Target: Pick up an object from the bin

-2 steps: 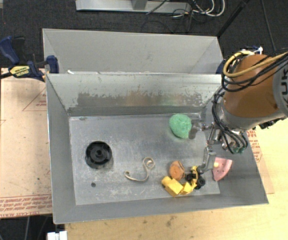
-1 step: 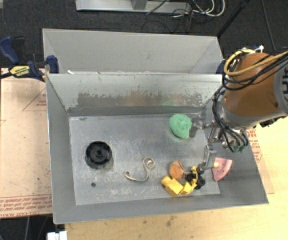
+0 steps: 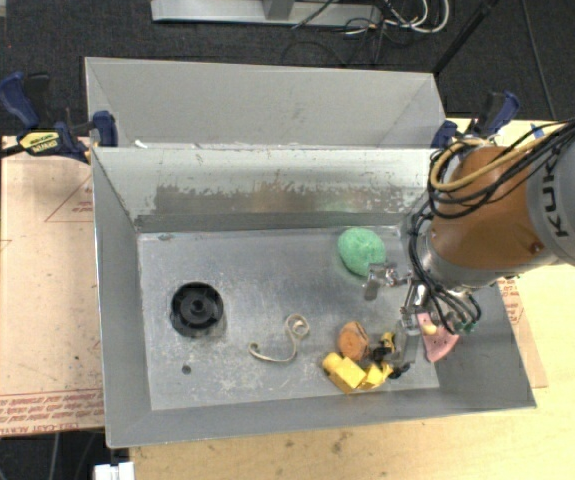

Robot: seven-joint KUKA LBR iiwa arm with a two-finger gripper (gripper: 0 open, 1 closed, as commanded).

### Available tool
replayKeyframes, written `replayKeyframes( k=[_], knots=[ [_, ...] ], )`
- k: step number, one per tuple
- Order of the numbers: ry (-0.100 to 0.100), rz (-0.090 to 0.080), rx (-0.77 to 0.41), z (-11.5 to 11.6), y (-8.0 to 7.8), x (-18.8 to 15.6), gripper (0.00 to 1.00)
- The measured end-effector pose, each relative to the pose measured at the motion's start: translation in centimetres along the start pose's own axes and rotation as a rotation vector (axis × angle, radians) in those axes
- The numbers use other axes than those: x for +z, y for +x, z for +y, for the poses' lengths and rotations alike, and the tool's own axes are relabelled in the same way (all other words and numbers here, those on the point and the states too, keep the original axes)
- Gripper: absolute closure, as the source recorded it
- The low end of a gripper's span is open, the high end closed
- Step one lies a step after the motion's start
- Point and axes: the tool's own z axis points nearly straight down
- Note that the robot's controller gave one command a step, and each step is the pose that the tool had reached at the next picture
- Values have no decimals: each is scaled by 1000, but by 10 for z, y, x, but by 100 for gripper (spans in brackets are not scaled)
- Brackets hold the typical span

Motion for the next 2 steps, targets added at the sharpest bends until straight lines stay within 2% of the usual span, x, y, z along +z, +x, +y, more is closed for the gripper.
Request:
replayKeyframes(
  k=[1,2],
  knots=[
    [-2,7,-52,-2,7,45,0],
    [-3,10,129,-20,37,49,100]
  ],
)
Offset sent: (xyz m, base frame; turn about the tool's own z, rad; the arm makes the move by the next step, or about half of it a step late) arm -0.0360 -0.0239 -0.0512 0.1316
